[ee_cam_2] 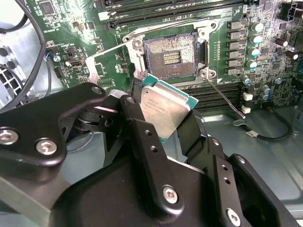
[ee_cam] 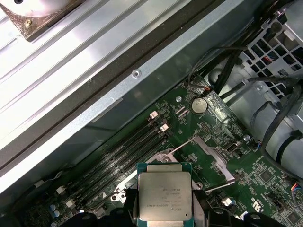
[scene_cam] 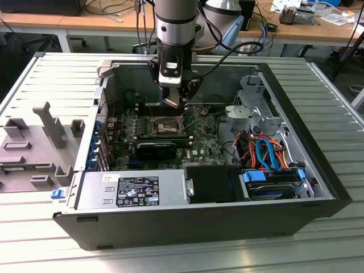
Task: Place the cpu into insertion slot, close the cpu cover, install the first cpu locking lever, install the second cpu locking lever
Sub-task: 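Place the cpu into insertion slot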
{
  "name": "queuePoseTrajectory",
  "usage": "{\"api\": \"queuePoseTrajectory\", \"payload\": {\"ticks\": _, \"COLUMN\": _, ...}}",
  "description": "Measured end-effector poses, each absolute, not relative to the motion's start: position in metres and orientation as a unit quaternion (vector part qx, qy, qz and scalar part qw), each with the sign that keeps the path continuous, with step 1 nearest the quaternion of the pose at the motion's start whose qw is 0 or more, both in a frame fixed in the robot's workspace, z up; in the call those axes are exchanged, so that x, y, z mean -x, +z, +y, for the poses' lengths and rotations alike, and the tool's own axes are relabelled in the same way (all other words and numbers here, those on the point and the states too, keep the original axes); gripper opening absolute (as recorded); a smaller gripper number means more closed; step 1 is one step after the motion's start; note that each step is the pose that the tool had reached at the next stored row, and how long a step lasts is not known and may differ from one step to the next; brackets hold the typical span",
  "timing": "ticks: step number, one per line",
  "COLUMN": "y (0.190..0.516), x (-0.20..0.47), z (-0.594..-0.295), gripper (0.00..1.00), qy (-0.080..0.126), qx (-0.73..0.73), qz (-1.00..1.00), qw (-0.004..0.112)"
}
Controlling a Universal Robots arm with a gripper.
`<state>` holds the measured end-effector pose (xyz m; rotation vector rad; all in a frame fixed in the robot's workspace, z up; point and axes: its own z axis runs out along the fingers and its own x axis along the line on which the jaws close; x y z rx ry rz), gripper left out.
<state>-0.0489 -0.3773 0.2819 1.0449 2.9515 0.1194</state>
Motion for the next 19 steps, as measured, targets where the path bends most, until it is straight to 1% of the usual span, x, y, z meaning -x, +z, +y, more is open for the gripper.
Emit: {"api": "queuePoseTrajectory", "payload": {"ticks": 19, "y": 0.2816, "x": 0.0489, "z": -0.3773, "gripper": 0.54, "qy": 0.038, "qx": -0.341, "qz": 0.939, "qw": 0.004}}
